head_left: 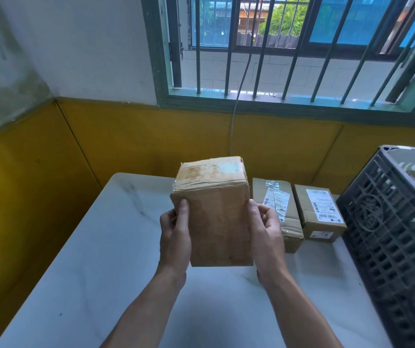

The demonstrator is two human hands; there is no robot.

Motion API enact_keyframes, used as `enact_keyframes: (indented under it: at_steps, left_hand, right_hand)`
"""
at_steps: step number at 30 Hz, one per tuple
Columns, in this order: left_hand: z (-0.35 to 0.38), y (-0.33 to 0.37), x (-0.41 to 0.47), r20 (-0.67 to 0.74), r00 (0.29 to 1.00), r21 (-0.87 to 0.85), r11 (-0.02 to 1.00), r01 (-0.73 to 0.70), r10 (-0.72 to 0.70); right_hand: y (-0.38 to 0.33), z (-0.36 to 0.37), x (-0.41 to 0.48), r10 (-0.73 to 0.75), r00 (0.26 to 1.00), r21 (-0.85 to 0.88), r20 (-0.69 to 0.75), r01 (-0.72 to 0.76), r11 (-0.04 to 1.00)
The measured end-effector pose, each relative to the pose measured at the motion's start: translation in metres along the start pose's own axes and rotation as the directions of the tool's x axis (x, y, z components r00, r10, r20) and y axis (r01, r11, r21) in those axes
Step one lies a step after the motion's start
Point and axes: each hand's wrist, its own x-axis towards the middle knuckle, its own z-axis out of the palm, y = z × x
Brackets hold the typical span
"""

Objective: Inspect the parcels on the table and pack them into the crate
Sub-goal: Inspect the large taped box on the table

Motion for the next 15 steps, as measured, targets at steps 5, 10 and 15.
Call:
enact_keyframes:
  at_steps: [5,10,15]
  left_hand:
    - [0.0010,0.0000,-0.0004,-0.012,1.000,0.059,0.998,-0.017,0.018]
    - [0.0003,-0.0006,0.0002,0.023,0.999,-0.003,1.000,-0.024,0.024]
    - [-0.0007,-0.0011,0.0016,0.031,0.999,-0.052,0.999,-0.016,0.018]
  right_hand:
    - [-0.0006,-0.0016,-0.0017,0.004,0.999,0.042,0.048,-0.006,0.999]
    - [-0.0004,0.0003,-0.0036,-0.004,0.998,0.055,0.057,0.001,0.998]
    - [-0.0035,-0.0006,-0.0043,-0.005,0.999,0.010,0.049,0.004,1.000]
